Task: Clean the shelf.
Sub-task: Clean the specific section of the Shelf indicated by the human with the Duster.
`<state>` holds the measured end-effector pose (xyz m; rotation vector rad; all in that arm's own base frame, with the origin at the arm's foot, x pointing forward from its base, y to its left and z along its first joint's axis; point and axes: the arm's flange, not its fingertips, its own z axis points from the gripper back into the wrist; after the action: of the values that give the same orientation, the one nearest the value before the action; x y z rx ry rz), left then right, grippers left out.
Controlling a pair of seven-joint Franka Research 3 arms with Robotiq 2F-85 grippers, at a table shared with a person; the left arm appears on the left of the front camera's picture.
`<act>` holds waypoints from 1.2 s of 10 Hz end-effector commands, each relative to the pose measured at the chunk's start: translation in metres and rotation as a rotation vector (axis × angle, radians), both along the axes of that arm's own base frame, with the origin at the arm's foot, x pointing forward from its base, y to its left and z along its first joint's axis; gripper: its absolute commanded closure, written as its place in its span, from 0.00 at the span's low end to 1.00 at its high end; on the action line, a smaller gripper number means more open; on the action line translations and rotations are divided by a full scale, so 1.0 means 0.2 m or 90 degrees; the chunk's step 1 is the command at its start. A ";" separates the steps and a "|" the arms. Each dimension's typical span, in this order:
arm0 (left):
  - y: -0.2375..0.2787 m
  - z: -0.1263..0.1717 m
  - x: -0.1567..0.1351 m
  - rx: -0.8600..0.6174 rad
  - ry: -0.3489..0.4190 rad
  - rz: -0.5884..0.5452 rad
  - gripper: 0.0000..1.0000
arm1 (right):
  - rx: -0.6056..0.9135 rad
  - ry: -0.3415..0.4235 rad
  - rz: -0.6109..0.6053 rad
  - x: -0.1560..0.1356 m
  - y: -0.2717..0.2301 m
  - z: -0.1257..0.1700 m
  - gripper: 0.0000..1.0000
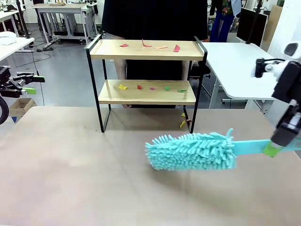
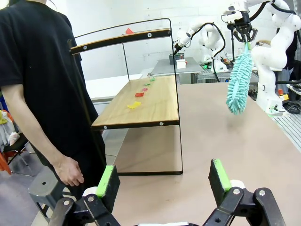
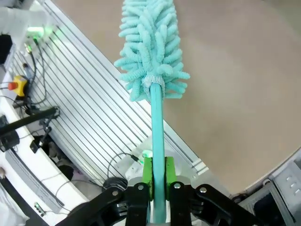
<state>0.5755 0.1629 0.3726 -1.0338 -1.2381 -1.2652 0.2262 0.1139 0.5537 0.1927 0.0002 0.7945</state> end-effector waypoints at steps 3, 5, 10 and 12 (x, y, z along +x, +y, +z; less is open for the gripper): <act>0.00 0.01 -0.01 0.005 -0.006 -0.006 0.00 | -0.013 0.005 0.005 0.00 -0.05 -0.01 0.86; 0.00 0.01 -0.01 0.005 -0.006 -0.006 0.00 | -0.013 0.005 0.005 0.00 -0.05 -0.01 0.86; 0.00 0.01 -0.01 0.005 -0.006 -0.006 0.00 | -0.013 0.005 0.005 0.00 -0.05 -0.01 0.86; 0.00 0.01 -0.01 0.005 -0.006 -0.006 0.00 | -0.013 0.005 0.005 0.00 -0.05 -0.01 0.86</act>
<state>0.5755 0.1629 0.3726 -1.0338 -1.2381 -1.2652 0.2259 0.1019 0.5491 0.1643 0.0281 0.8137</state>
